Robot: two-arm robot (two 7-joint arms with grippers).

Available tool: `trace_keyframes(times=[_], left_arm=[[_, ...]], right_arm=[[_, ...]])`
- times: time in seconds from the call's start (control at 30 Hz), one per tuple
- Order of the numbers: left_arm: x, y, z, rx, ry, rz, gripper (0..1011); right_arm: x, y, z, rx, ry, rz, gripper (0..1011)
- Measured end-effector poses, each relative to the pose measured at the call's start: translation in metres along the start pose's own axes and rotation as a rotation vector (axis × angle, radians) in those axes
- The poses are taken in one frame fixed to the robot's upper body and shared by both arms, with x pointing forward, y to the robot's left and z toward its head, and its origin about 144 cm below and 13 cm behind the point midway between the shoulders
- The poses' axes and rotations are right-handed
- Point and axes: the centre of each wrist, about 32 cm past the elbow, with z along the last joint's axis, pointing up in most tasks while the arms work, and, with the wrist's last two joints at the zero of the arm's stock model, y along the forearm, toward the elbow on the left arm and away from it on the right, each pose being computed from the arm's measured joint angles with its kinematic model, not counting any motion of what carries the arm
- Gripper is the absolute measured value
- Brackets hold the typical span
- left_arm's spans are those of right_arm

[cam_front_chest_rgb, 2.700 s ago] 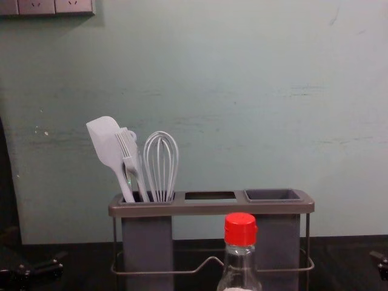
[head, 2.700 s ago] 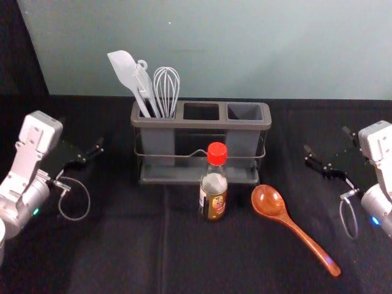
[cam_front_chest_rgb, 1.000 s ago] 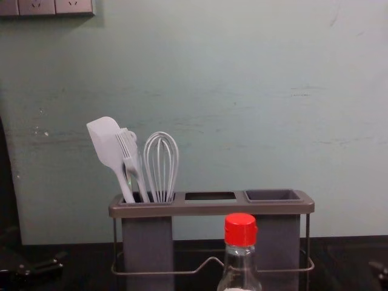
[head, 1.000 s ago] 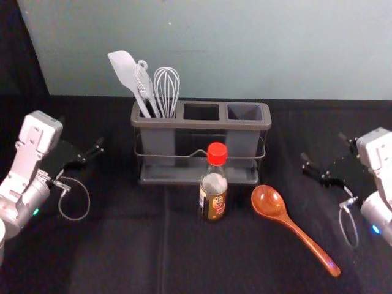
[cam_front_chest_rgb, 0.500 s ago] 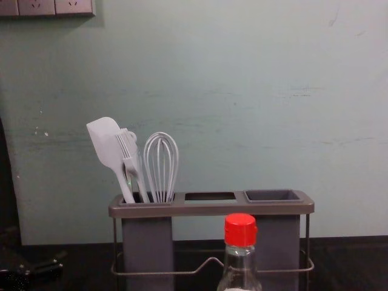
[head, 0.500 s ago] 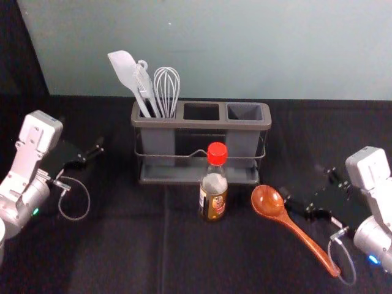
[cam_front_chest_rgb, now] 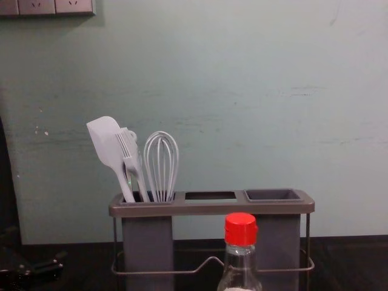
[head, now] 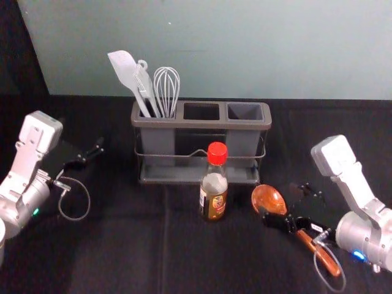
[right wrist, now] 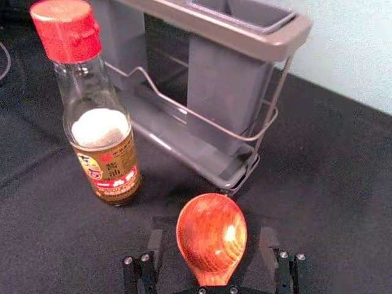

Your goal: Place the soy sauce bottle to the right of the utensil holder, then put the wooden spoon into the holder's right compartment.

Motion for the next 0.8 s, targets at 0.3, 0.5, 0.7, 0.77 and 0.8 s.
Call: trace_keyframes(times=[0.3,0.5,0.7,0.77,0.8], left_arm=[[0.0,0.0,0.0,0.0,0.0,0.0,1005],[0.0,0.0,0.0,0.0,0.0,0.0,1005],[0.0,0.0,0.0,0.0,0.0,0.0,1005],[0.0,0.0,0.0,0.0,0.0,0.0,1005],[0.0,0.0,0.0,0.0,0.0,0.0,1005]], right_arm=[[0.0026,0.0066,0.0088,-0.05,0.006,0.023,1003],[0.0027,0.0076,0.0097,-0.048,0.007,0.027,1003],[0.0029,0.0074,0.0095,-0.05,0.006,0.027,1003],[0.003,0.0073,0.0094,-0.05,0.006,0.027,1003],[0.0029,0.0073,0.0093,-0.051,0.006,0.027,1003]])
